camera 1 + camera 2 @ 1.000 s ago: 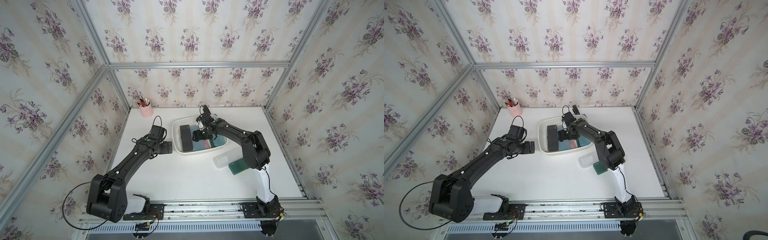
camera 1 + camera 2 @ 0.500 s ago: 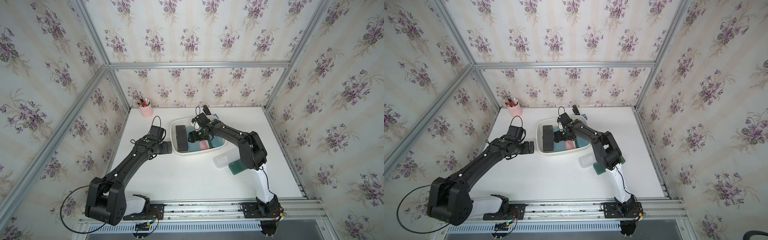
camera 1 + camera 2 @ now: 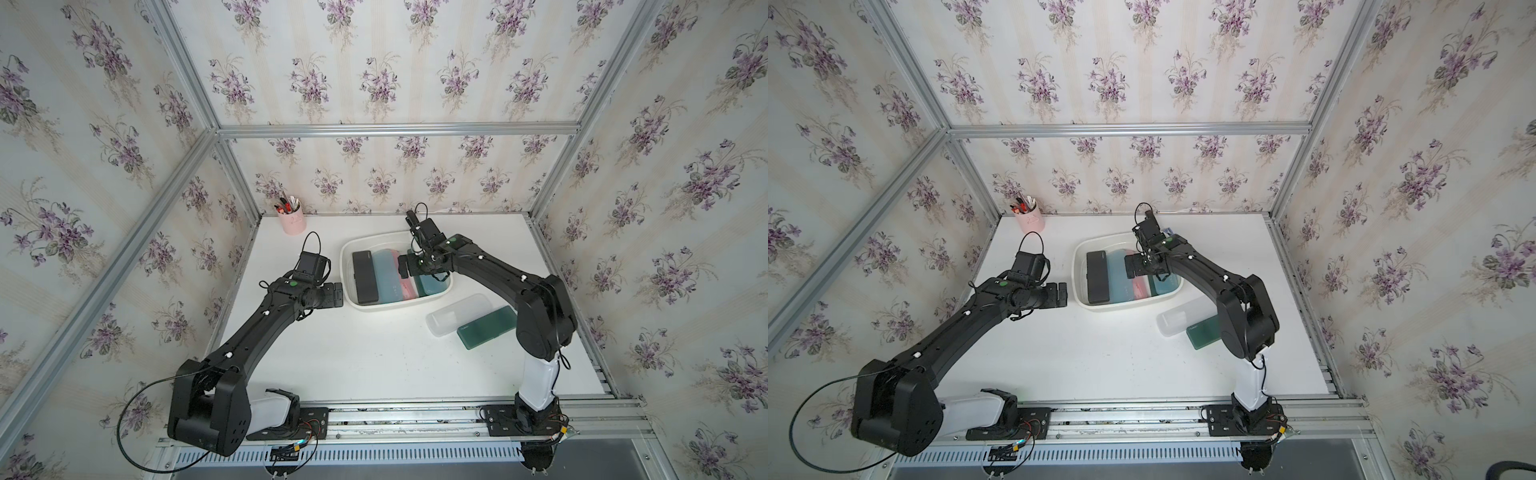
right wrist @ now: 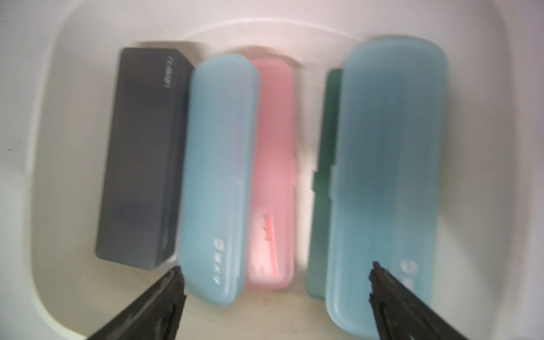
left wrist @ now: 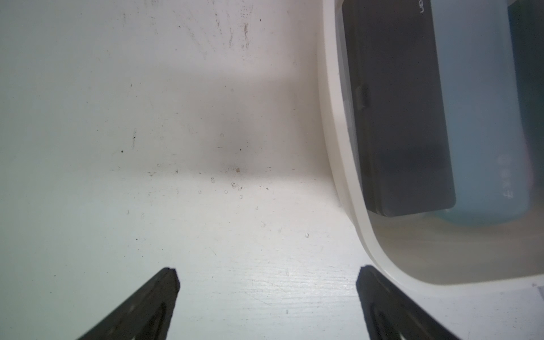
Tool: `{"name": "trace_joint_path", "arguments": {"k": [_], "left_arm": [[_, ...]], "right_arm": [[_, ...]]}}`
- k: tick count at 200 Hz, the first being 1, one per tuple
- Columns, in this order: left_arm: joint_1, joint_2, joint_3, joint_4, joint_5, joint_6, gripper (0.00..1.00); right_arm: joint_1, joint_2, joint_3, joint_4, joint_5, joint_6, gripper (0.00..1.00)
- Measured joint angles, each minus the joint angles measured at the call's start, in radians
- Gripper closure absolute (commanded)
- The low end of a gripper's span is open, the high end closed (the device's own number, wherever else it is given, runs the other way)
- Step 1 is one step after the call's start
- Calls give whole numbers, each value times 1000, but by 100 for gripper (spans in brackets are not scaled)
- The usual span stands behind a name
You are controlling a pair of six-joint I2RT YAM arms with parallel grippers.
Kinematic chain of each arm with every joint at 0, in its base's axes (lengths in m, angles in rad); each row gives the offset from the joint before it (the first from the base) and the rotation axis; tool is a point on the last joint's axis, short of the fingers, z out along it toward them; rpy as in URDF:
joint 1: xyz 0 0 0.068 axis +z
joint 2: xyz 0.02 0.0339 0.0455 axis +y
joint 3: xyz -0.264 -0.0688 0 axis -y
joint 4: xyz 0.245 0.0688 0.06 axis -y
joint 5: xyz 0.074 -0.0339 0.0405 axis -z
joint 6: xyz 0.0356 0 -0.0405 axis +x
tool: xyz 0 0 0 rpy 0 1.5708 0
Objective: Put the pencil case into the storage box
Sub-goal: Place the pencil case at the storage box, then pick up the pencil case from the center of the board.
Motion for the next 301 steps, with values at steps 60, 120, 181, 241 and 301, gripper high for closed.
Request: {"name": "trace_joint_path", "arguments": {"k": [60, 120, 181, 241, 301], "left_arm": [[0, -18, -7, 0, 21, 1, 0], [0, -23, -8, 1, 45, 1, 0], [0, -20, -13, 5, 58, 4, 0], [0, -15, -21, 8, 63, 5, 1], [0, -16, -29, 7, 59, 8, 0]], "right_arm": [[-177, -385, -511, 81, 80, 312, 1], [-303, -631, -727, 122, 101, 523, 0], [-409, -730, -918, 130, 72, 627, 0], [-460, -609, -932, 201, -3, 612, 0], [-516, -529, -914, 271, -50, 599, 0]]}}
